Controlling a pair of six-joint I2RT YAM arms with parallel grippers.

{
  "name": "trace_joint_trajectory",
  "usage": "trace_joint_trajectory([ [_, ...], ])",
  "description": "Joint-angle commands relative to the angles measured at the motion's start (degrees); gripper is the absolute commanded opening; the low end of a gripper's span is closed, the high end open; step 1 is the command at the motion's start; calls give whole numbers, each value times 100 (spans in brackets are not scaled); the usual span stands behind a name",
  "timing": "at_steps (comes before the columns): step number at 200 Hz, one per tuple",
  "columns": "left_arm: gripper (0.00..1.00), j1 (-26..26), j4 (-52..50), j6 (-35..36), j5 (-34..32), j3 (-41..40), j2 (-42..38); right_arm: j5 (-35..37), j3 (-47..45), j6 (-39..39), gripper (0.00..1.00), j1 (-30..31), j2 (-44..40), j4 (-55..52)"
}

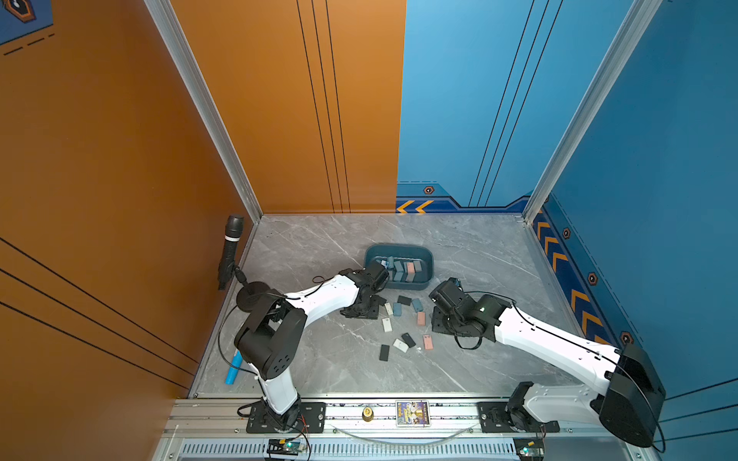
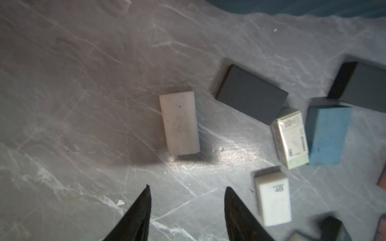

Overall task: Put the eraser in the storage box
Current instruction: Pick up the eraser from the center of the board.

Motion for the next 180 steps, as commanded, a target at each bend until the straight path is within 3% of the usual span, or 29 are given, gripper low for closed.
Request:
trace_joint_trajectory([
  [1,57,128,-44,80,22,205,111,126,-26,111,48,19,-142,-7],
  [102,55,324,925,-157,-43,-181,216,238,-1,132,48,-17,-262,-183],
  [180,51,391,1121,-184,-237,-275,360,286,-99,206,48,-52,-402,-227],
])
